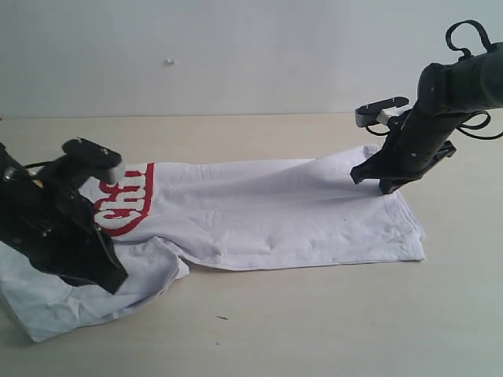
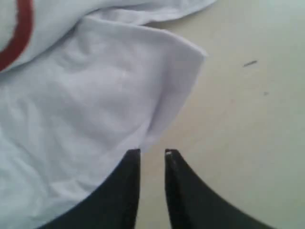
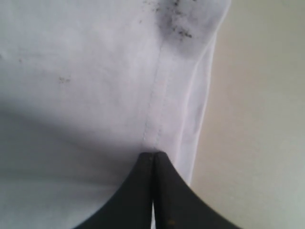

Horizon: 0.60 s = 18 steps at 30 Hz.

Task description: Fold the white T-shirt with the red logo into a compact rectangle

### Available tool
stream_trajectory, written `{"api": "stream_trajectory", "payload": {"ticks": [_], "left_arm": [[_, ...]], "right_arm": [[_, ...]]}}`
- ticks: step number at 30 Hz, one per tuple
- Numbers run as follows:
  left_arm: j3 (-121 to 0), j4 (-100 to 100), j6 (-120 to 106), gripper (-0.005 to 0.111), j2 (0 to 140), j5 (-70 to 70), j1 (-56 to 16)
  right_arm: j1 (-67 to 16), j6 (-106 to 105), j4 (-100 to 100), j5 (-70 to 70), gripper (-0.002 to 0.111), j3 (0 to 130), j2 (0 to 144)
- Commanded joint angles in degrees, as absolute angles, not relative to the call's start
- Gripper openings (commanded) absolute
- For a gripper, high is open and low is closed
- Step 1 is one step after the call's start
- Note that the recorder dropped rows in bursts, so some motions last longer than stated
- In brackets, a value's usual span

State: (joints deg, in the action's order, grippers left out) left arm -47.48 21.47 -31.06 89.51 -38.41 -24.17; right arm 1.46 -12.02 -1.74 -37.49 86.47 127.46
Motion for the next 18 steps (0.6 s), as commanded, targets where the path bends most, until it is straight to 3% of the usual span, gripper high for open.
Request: {"api": "stream_trajectory", "payload": {"ticks": [1,4,18], "left_arm": [[-45.78,20.28,-31.25,0.049,89.44,-31.34,-31.07],[-44.69,19.06,-31.14,0.056,91.68,-24.85,-33.38],[-44.69,14.11,-28.03,0.056,102.56,-18.07,-33.49]], "right_arm": [[1.93,-12.4,-2.0,-39.18,0.0,85.95,127.17],[1.93,-12.4,-2.0,-39.18,0.0,85.95,127.17],[1.93,-12.54,-2.74,-38.75,0.0,85.95,127.17]]}}
